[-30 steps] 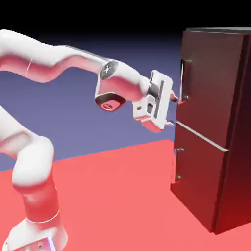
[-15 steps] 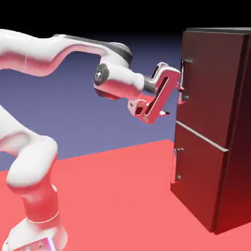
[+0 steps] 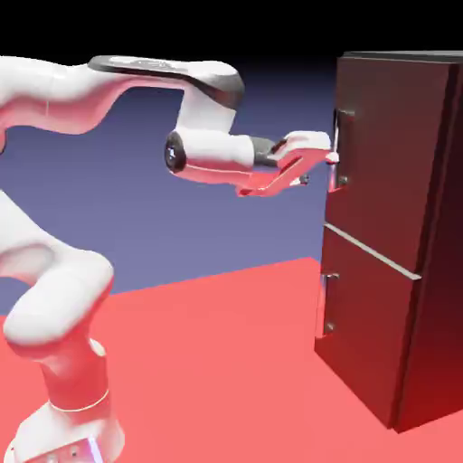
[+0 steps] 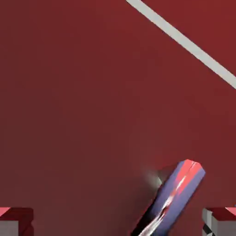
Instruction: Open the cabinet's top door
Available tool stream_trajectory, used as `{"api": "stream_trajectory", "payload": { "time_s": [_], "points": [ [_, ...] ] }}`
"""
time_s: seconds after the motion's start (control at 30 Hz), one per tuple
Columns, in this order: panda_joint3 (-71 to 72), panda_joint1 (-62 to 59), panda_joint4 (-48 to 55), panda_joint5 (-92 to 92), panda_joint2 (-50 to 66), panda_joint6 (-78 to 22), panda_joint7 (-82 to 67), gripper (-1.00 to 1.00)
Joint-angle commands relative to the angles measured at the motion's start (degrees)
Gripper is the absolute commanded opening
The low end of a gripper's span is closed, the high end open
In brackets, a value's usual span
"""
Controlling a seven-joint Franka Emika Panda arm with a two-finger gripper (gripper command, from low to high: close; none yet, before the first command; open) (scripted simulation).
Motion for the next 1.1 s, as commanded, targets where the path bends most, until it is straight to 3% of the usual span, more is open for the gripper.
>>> {"api": "stream_trajectory", "payload": {
  "time_s": [0.0, 0.4, 0.57, 0.6, 0.9, 1.07],
  "points": [
    [0.6, -0.6, 0.4, 2.5, -0.2, -0.1, 0.7, 0.0],
    [7.2, -7.3, 4.2, 29.2, -2.0, -1.5, 8.2, 0.0],
    [14.0, -16.3, 11.7, 32.2, 5.3, -3.0, 4.4, 0.0],
    [14.0, -16.3, 11.7, 32.2, 5.3, -3.0, 4.4, -1.0],
    [-0.9, 0.3, 9.2, 33.0, 9.8, -3.5, -5.8, -1.0],
    [-10.1, 10.1, 5.0, 22.4, 8.2, -5.8, 0.2, -1.0]
  ]
}}
